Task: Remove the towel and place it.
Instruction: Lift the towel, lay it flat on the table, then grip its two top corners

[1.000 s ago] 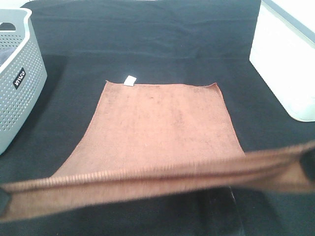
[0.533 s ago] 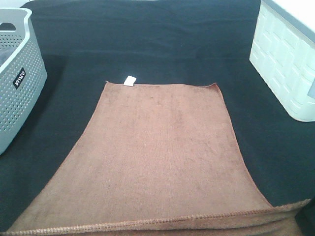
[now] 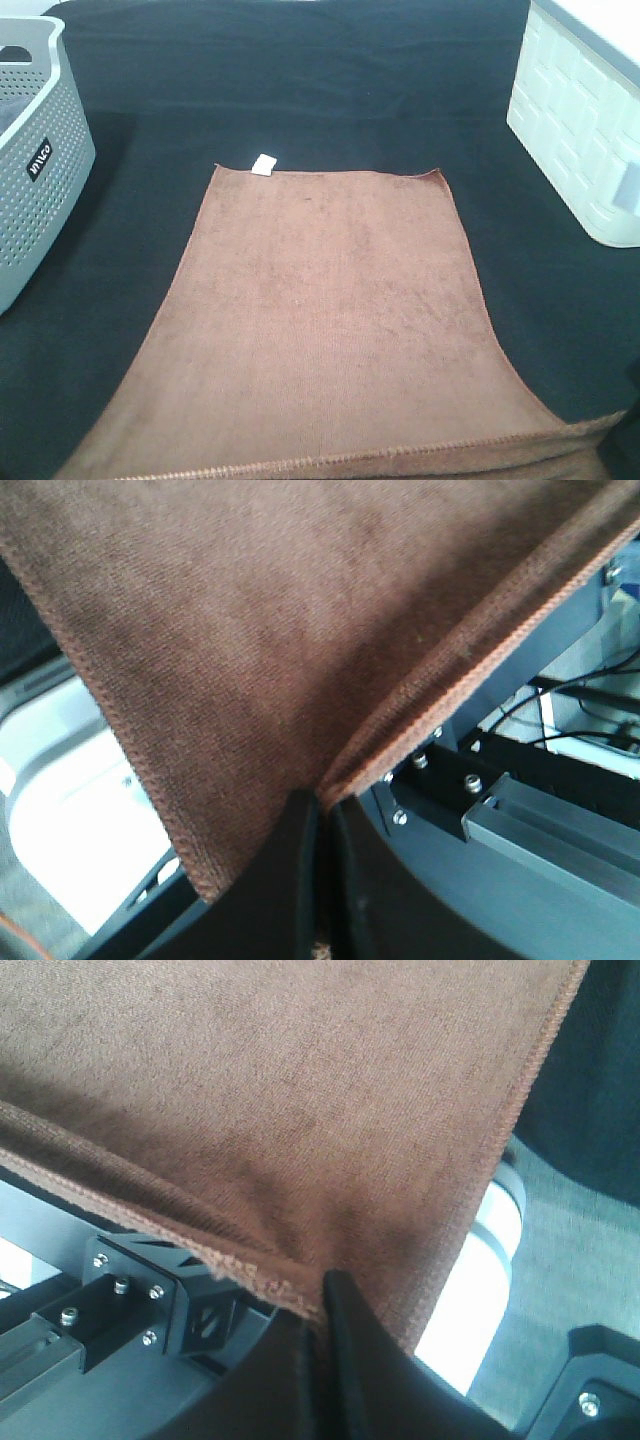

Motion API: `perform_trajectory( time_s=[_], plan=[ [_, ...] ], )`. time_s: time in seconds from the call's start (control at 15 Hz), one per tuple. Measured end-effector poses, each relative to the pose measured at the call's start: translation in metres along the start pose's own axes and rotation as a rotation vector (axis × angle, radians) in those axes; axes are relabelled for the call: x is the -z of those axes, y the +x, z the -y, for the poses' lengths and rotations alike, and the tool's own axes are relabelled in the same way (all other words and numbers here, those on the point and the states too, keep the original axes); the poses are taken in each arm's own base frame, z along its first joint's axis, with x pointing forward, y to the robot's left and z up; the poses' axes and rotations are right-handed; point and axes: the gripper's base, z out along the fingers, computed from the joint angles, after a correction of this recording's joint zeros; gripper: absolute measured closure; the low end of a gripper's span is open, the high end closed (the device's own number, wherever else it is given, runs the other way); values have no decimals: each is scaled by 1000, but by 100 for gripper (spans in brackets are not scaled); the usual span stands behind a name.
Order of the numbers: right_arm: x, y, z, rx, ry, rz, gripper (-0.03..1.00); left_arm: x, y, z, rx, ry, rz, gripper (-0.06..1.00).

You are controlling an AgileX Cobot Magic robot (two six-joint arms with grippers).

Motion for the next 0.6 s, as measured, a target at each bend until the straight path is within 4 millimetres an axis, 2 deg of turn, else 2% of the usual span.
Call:
perform_trajectory(
  time_s=[0.33,0.47,0.6],
  plan=[
    [-25,-21,6,-35,-18,-170,97,-20,-12,-13,54,-20,-129,94],
    [-28,-20,6,-24,-38,-194,97,-27,-5,-5,4,-60,-191,94],
    [-39,-9,11,-46,-36,-247,97,-36,2,6,-34,-83,-237,94]
  ],
)
